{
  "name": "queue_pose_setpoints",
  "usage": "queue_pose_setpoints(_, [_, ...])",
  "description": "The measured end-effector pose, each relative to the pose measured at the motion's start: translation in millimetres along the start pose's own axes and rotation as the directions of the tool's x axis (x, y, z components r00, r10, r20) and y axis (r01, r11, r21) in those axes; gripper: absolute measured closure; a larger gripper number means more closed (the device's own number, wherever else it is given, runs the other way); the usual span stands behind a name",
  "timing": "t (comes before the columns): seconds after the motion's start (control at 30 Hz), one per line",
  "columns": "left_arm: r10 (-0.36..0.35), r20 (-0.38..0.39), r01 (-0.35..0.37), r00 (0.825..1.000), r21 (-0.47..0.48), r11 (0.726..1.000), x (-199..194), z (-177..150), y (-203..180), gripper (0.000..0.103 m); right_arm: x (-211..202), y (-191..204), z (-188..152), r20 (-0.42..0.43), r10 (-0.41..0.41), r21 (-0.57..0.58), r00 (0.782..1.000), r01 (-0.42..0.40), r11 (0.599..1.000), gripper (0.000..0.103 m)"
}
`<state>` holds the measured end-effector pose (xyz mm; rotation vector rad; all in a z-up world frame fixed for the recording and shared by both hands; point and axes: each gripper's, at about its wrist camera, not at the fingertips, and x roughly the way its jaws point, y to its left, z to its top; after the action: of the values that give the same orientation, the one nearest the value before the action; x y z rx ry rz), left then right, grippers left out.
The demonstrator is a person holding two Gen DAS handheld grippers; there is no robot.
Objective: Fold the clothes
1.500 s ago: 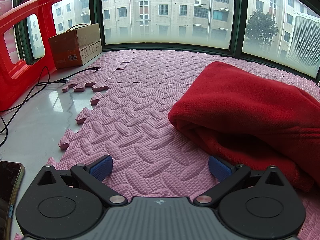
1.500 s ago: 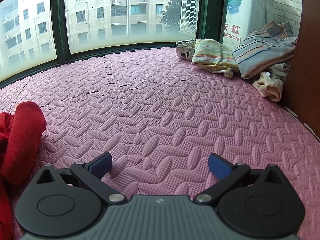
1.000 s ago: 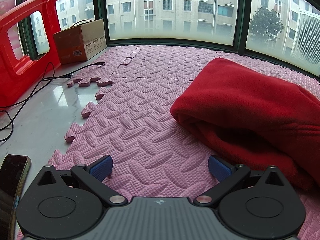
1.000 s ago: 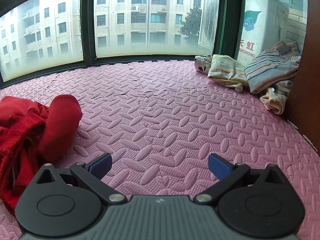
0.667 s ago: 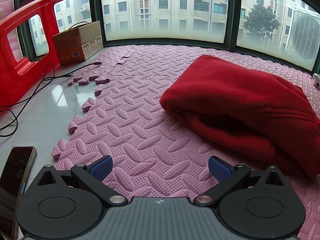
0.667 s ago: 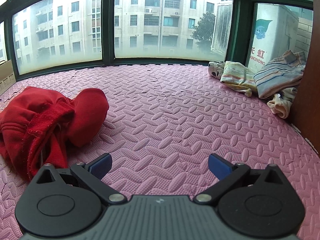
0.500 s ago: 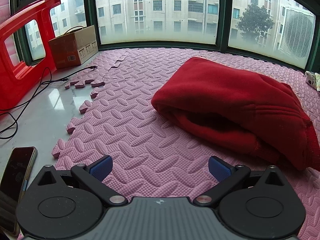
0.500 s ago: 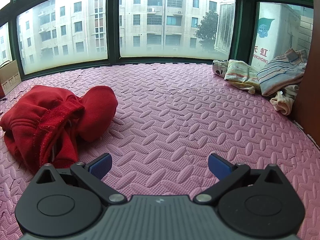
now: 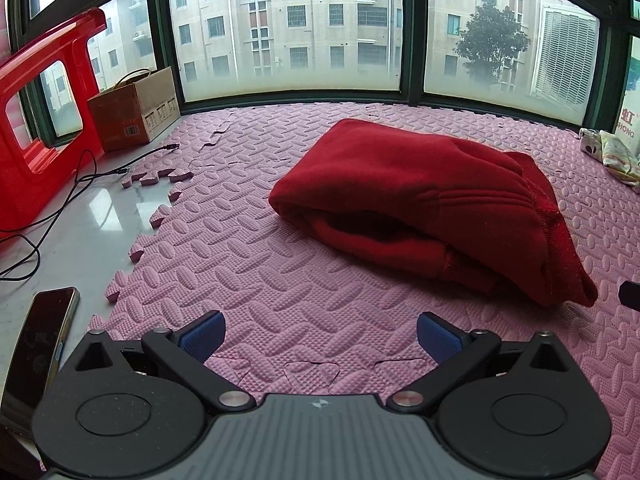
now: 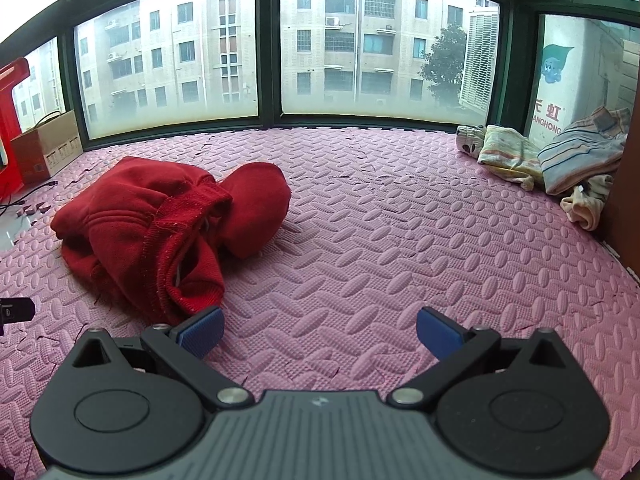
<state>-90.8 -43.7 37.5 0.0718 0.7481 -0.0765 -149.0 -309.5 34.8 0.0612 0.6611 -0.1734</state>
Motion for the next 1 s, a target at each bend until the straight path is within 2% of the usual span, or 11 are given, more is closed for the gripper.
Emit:
queue_pose_setpoints(0.5, [-0.005,-0.014,0.005,1.000,0.026,1.000,-14,-11,-14,0.000,-17,14,-13,0.001,0.060,-0.023,0.998,-0.060,0.998,0.000])
queue_pose_setpoints(1.0, [-0.015,-0.055,0.015,0.998,-0.002,1.000,-9,-10,-12,0.000,-19,34,-15,-0.020,0.085,-0.068,0.996,-0.086,0.994,0.000])
